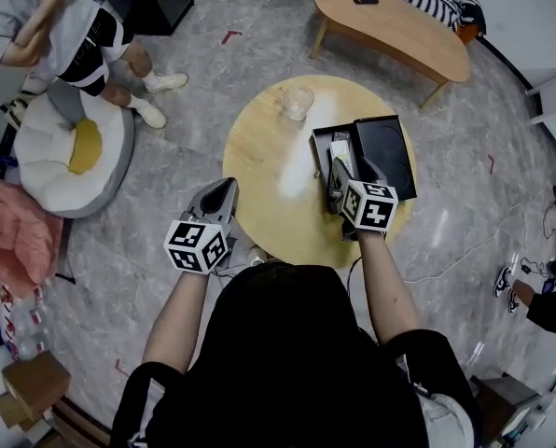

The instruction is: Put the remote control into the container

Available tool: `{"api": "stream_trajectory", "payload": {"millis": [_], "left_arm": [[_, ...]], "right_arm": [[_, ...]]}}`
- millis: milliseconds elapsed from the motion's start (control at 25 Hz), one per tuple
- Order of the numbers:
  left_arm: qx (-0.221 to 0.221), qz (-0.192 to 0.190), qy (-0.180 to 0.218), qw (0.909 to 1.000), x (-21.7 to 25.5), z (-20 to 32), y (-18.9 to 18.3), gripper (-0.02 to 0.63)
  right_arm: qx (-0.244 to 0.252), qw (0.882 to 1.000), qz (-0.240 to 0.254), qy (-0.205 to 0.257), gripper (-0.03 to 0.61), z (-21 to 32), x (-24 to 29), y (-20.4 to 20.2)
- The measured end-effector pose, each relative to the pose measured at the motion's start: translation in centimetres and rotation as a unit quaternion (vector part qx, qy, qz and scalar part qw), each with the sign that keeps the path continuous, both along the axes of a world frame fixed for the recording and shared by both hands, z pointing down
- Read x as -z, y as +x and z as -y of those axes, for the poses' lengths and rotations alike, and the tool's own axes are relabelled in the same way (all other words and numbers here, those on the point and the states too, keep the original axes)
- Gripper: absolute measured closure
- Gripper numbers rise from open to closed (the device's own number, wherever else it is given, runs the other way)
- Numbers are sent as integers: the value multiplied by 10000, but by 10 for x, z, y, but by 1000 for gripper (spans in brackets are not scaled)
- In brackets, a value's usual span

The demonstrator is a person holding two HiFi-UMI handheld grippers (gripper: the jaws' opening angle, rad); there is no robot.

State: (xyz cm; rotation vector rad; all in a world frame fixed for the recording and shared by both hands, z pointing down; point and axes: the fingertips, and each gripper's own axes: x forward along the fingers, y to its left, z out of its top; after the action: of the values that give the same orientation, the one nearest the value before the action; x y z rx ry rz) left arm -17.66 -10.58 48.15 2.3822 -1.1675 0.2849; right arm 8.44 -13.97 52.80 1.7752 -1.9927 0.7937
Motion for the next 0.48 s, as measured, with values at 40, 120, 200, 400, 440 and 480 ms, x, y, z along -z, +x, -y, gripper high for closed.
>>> {"api": "stream_trajectory", "payload": {"millis": [40,120,200,400,440,480], "left_arm": [[-47,-35,54,10000,4,2,4,606],[-157,-97,192,9996,12,5,12,606],[-251,-161,328,9990,21,5,19,606],[-404,-328,528,9973,34,7,30,606],[-416,-352,546,9970,35,7,31,606],[-422,-377,562,9968,37,7,32,606]], "right_arm": [[-18,9999,33,117,316,-3,8,0],[-33,9994,98,322,316,-9,23,1],[-65,9985,158,523,337,-17,37,3],[-281,9946,120,990,444,-40,65,18],[-293,9942,105,1034,455,-44,69,20],[-290,9938,85,1066,462,-47,72,22]]}}
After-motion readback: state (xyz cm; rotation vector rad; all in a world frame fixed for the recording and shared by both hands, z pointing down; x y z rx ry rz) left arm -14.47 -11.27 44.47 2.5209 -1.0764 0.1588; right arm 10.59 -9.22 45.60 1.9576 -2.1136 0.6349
